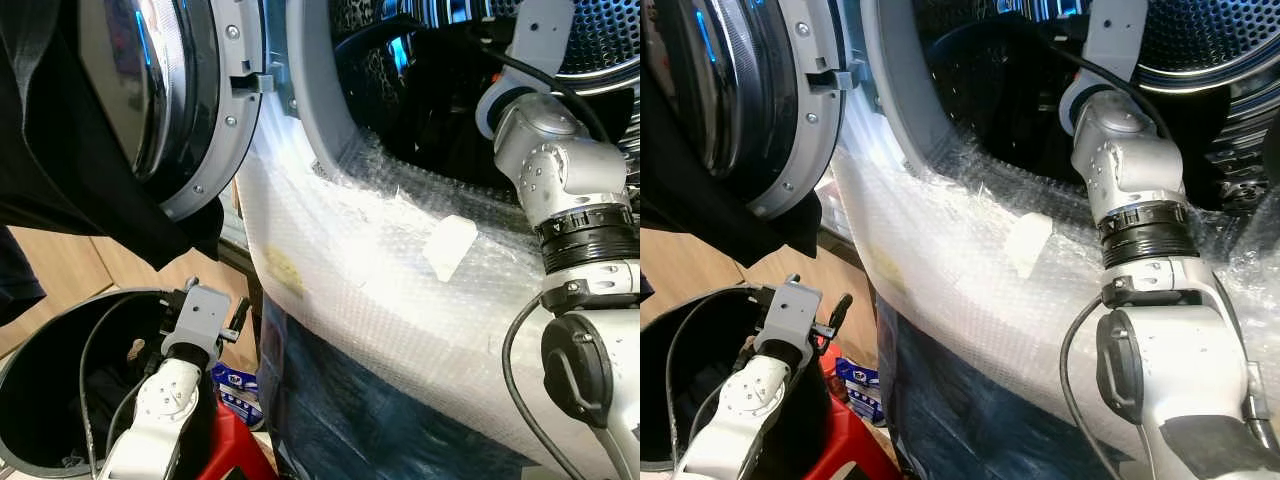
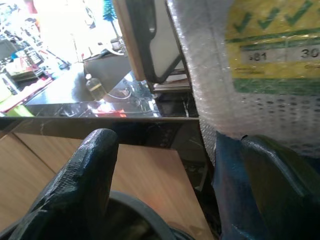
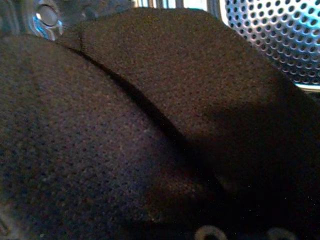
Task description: Clothes washing
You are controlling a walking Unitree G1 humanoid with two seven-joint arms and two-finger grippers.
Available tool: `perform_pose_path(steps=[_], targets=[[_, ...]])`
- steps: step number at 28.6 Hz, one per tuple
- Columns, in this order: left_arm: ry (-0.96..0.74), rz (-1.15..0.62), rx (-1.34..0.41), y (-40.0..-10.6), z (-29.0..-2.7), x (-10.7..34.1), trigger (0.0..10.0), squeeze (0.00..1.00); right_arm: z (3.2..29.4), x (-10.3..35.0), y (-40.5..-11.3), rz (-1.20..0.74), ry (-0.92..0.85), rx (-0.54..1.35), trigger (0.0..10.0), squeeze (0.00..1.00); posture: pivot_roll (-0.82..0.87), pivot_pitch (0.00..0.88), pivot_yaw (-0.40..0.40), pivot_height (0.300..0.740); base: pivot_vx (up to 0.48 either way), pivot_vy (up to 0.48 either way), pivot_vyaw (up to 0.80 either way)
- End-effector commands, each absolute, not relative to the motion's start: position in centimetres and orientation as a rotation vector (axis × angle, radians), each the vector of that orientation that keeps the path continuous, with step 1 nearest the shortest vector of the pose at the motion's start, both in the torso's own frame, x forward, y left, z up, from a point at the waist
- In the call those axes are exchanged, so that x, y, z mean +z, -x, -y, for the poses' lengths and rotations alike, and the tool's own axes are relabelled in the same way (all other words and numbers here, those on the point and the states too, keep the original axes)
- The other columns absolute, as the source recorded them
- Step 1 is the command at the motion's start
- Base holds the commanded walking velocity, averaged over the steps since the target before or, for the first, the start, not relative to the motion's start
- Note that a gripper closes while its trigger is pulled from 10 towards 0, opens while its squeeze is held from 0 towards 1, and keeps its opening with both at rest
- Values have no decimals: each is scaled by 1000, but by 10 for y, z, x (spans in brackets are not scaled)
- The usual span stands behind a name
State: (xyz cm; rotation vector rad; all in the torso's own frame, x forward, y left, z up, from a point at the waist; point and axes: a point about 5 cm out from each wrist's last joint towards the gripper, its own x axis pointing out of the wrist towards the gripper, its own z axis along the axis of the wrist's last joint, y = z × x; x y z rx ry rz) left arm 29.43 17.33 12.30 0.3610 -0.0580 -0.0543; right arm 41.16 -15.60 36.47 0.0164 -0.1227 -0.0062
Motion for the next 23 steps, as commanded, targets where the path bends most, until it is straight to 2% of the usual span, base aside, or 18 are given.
perform_pose_path(steps=[1,6,7,8,9,11,15,23], targets=[[-382,64,-68,-294,-169,124,10000,0,142,372,-405,133,-39,54,10000,0,-79,13,-29,740,0,0,0],[-374,67,-46,-295,-173,126,10000,0,141,382,-385,204,-35,80,10000,0,-92,16,-33,740,0,0,0],[-374,58,-43,-295,-174,124,10000,0,139,387,-370,284,99,86,10000,0,-98,18,-30,740,0,0,0],[-374,58,-43,-295,-174,124,10000,0,139,387,-370,284,99,86,10000,0,-98,18,-30,740,0,0,0],[-375,55,-44,-295,-174,123,10000,0,135,382,-359,303,190,90,10000,0,-93,23,-36,740,0,0,0],[-375,56,-44,-296,-173,123,10000,0,134,378,-356,294,194,90,10000,0,-93,23,-36,740,0,0,0],[-372,63,-29,-295,-175,127,10000,0,148,353,-339,192,117,53,10000,0,-84,48,-44,740,0,0,0],[-373,47,0,-291,-181,124,10000,0,164,303,-320,5,196,17,10000,0,-71,53,-66,740,0,0,0]])
